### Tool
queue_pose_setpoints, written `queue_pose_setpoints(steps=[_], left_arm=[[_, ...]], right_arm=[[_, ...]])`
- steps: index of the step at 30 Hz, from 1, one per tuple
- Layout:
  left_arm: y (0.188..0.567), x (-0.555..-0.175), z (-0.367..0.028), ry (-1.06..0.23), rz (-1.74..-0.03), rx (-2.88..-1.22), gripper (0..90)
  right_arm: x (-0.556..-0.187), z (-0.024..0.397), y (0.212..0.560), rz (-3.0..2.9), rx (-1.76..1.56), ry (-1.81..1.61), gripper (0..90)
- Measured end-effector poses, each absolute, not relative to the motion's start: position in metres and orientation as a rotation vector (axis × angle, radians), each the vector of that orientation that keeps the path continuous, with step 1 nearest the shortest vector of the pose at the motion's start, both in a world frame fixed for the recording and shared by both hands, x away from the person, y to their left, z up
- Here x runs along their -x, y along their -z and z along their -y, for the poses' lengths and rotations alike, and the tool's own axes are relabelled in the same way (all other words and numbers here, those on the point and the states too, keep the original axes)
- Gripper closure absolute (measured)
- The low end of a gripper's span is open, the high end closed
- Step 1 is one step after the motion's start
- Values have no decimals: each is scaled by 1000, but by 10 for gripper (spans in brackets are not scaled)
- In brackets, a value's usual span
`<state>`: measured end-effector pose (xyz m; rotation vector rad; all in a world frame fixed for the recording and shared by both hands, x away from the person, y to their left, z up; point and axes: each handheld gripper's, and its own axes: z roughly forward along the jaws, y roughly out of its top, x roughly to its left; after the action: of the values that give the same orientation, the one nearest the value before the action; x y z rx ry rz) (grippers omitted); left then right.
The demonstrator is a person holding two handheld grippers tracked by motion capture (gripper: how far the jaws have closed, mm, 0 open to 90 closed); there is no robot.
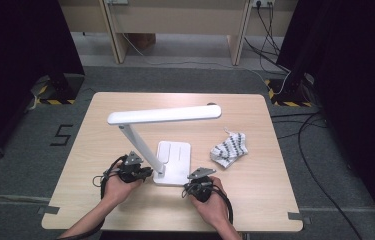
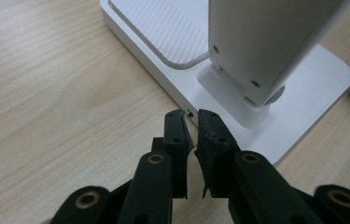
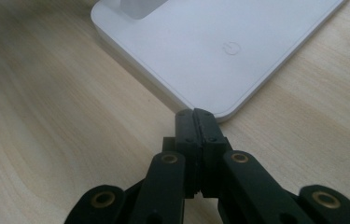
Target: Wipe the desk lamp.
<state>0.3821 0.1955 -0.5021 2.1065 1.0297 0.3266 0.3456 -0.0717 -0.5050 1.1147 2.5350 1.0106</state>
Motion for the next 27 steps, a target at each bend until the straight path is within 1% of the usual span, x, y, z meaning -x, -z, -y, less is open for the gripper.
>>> queue_pose_setpoints(steps=[10, 13, 15, 18, 21, 24, 27], left_arm=[[503, -381, -191, -321, -1019, -2115, 812], [502, -381, -194, -342, -1019, -2116, 802], [500, -379, -198, -357, -1022, -2100, 786], [495, -373, -210, -384, -1026, -2060, 721], [490, -363, -226, -409, -1043, -2020, 618], [486, -351, -245, -424, -1087, -1957, 536], [487, -338, -261, -450, -1120, -1935, 479]], right_arm=[[-346, 73, 505, -2518, -1117, -1006, 887], [-345, 74, 504, -2506, -1113, -1016, 843], [-344, 78, 502, -2479, -1110, -1044, 791], [-341, 88, 496, -2414, -1124, -1091, 707], [-338, 102, 494, -2357, -1124, -1118, 623], [-335, 114, 494, -2326, -1117, -1143, 574], [-329, 125, 494, -2312, -1101, -1151, 553]])
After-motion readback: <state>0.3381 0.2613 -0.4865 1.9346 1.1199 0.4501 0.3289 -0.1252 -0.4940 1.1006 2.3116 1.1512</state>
